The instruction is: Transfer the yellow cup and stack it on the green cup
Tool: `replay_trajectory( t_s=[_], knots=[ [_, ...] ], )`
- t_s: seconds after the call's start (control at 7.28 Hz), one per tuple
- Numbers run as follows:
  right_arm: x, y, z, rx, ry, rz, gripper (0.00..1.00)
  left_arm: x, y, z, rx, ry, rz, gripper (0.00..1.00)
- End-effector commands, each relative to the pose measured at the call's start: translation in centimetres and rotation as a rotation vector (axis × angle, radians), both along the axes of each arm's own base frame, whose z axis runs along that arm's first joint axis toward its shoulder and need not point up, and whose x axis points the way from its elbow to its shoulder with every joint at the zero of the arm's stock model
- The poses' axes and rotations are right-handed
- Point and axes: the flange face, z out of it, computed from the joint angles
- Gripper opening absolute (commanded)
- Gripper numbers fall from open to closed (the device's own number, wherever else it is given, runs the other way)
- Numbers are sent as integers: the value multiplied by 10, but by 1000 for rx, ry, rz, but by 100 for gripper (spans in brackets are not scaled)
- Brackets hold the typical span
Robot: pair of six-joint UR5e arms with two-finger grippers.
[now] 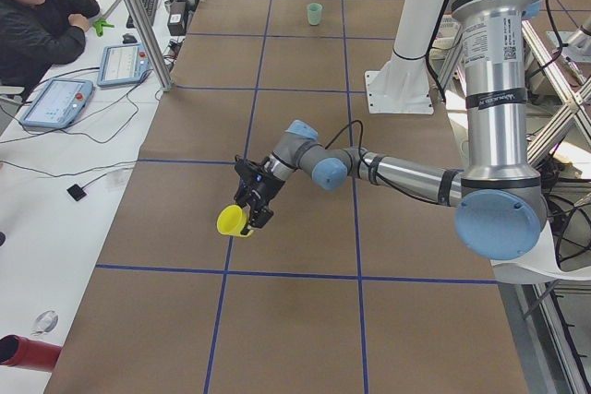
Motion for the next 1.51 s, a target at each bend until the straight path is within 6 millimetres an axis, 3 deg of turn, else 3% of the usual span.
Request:
replay_trajectory(
  t_s=[0.0, 0.14, 0.27, 0.55, 0.69, 0.96, 1.1, 1.24, 1.37],
  knots=[
    [2, 0, -1, -7, -2, 8, 100, 28, -28, -65, 119, 33, 77, 4],
    [4, 0, -5, -10, -14, 6, 100, 49, -34, -100, 200, 84, 119, 1],
    [5, 1, -7, -9, -18, 8, 100, 100, -20, -129, 277, 123, 230, 0],
    [4, 5, -9, -113, -53, 57, 100, 165, 5, -175, 397, 206, 369, 0],
    [1, 9, -27, -154, -101, 65, 100, 201, 12, -212, 443, 241, 424, 0],
    [-14, -1, -34, -264, -159, 59, 100, 255, 24, -264, 542, 204, 572, 0],
    [-28, -2, -39, -247, -166, 31, 100, 290, 50, -298, 580, 275, 676, 0],
    [-36, -12, -57, -231, -173, 40, 100, 315, 66, -337, 621, 331, 750, 0],
    [-63, -28, -83, -233, -189, 23, 100, 339, 82, -358, 641, 367, 783, 0]
  ],
)
